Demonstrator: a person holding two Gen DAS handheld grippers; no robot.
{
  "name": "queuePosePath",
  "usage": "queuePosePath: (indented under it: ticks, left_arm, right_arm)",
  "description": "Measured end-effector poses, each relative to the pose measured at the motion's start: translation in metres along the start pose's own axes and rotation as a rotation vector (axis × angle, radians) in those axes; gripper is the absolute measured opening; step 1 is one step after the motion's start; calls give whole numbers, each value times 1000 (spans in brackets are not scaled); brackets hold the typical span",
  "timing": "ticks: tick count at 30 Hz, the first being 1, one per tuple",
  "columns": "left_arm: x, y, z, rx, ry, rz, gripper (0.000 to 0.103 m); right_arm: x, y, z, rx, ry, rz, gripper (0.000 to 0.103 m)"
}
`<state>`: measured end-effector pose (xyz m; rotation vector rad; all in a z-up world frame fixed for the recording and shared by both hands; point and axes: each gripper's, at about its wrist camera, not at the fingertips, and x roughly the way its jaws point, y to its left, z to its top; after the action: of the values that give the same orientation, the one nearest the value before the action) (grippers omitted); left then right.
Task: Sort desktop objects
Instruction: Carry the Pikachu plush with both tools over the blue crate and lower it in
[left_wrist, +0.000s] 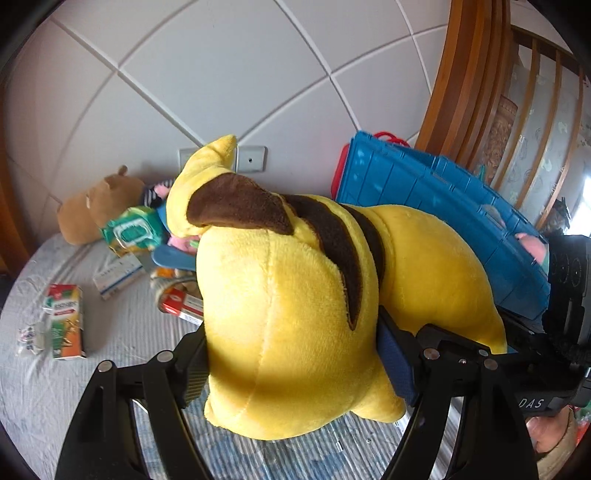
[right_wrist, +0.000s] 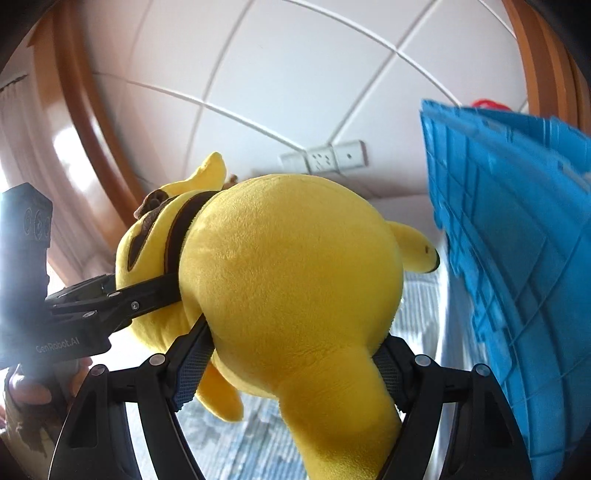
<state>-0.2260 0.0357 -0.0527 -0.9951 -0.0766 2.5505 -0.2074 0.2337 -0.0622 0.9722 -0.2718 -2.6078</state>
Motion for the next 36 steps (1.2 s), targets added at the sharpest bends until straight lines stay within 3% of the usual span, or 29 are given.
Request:
queuePosePath:
  ticks: [10, 16, 25, 31, 36]
  left_arm:
    - [-58, -3, 11, 19, -49, -16, 79]
    - [-73, -49, 44, 74, -77, -78, 80]
    - [-54, -178, 114, 140, -148, -191, 80]
    - [-5, -265, 151, 144, -133, -237, 81]
    - [43, -320, 164, 151, -83, -258, 82]
  right_arm:
    - [-51, 21, 14, -17, -73, -17, 78]
    - [-92, 17, 30, -18, -132, -65, 78]
    - [-182, -77, 75, -33, -239, -174, 78]
    - [-226, -163, 102, -38, -242, -225, 78]
    - [-245, -231, 113, -20, -215, -263, 78]
